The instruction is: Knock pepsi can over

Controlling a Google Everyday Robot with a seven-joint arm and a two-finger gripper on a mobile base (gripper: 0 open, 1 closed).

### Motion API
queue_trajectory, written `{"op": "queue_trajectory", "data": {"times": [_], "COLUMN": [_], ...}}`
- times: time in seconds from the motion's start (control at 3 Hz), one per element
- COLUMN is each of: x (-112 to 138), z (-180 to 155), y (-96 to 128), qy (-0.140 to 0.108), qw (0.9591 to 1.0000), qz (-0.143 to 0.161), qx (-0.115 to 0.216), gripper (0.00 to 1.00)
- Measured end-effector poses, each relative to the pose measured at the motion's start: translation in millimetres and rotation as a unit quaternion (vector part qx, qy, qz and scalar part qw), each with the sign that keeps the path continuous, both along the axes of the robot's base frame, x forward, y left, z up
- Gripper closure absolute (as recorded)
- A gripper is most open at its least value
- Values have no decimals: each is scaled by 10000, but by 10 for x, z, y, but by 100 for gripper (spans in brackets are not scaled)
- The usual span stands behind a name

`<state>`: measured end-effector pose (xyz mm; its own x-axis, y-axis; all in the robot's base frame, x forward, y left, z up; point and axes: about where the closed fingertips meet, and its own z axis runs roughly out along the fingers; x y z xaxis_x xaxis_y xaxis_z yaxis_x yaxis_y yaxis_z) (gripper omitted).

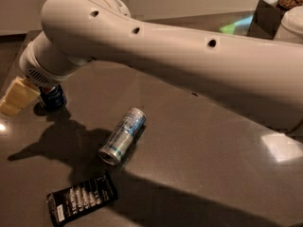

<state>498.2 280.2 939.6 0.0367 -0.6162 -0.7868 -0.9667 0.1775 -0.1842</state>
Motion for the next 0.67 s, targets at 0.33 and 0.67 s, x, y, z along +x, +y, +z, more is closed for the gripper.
{"op": "queue_trajectory", "data": {"times": [0.33,0.67], "x": [37,98], "z": [65,59], "y": [-119,-215], "qy": [-96,-85], "qw": [9998,9995], "qz": [-196,-310], "qx": [-30,18], "gripper": [0,0]}}
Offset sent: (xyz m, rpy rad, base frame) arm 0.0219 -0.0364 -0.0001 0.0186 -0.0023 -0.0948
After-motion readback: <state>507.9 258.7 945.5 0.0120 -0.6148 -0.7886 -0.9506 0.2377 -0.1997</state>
